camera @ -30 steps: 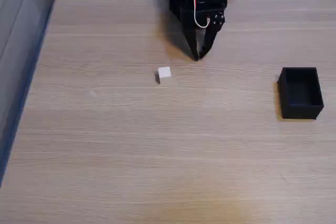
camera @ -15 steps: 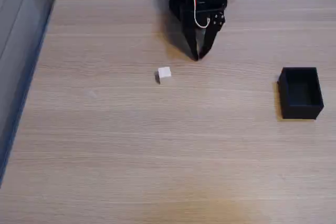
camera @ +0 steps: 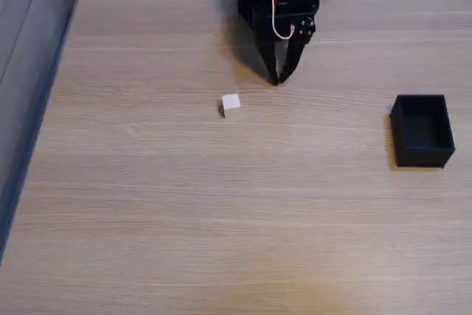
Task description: Pick a white block and place it in the black box.
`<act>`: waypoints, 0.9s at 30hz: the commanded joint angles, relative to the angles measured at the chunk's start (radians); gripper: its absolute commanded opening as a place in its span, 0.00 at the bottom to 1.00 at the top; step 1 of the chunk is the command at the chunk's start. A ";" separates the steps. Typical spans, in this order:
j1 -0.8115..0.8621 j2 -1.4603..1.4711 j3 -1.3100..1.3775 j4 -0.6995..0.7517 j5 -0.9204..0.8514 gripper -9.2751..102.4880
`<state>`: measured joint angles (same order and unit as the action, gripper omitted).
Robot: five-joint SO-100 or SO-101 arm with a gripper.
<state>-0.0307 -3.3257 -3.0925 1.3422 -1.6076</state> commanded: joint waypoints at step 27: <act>0.094 0.161 0.144 -0.095 -0.210 0.09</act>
<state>0.0460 -3.2336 -3.0265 1.2747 -1.7994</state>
